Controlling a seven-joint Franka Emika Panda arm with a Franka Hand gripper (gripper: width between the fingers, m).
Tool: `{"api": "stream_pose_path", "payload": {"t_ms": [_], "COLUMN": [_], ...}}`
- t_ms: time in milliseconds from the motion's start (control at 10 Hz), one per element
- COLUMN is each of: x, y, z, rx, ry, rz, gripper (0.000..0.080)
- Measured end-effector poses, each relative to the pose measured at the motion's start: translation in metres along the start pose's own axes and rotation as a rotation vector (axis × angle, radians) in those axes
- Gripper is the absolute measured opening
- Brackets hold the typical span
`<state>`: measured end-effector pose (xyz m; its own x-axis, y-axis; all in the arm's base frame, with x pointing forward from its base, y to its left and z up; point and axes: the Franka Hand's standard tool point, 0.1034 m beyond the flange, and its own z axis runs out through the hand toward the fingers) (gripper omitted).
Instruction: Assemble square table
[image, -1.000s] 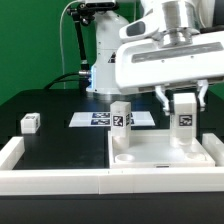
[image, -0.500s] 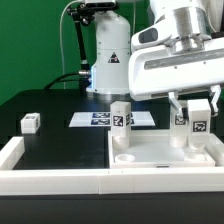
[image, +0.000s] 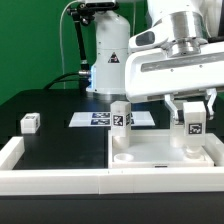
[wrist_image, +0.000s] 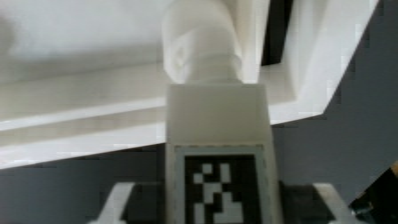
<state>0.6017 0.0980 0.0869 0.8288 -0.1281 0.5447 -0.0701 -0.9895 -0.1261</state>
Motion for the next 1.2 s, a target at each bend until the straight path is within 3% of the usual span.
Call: {"api": "stream_pose_path", "payload": {"t_ms": [600,800,1200], "x": [-0.006,-0.015,-0.021], "y": [0.002,-0.010,-0.015], "z": [0.005,0.007,0.004], "rx": [-0.003,-0.002,-0.013], "ry": [-0.011,-0.013,-0.004], "rz": [0.005,0.017,0.029], "gripper": [0.0291,0.0291,0.0291]}}
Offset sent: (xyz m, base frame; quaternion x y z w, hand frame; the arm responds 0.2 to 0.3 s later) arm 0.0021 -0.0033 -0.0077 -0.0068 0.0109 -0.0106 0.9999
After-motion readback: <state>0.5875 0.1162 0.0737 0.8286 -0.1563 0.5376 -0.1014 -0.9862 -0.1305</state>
